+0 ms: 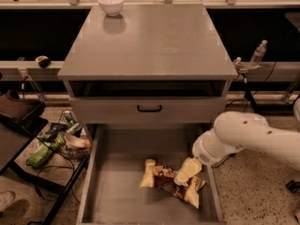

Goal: Place brown chip bag into middle drawer

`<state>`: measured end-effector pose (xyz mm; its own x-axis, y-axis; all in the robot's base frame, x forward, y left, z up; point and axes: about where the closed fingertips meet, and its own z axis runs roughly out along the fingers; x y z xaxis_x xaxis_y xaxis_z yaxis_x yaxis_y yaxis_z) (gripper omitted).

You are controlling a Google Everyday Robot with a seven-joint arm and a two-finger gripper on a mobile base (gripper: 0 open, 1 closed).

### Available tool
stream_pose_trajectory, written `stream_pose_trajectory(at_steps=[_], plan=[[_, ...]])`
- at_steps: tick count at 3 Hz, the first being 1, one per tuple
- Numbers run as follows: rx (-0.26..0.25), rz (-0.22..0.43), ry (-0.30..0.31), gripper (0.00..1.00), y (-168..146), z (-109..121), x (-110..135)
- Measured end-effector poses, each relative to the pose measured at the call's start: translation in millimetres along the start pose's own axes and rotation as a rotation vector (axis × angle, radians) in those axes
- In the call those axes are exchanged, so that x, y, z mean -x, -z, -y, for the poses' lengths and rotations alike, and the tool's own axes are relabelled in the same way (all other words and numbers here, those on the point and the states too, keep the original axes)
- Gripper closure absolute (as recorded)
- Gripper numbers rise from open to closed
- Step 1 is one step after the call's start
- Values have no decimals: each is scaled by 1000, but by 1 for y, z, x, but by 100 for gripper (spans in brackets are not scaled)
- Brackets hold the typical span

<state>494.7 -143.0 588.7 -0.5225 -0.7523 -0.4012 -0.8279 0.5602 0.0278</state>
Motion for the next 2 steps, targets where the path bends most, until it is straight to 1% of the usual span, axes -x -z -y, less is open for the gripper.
stream_pose_trajectory(at_steps=[1,2], plan=[[-19,-90,182,0,77,-29,9],[-34,-169,297,0,143,-38,13]])
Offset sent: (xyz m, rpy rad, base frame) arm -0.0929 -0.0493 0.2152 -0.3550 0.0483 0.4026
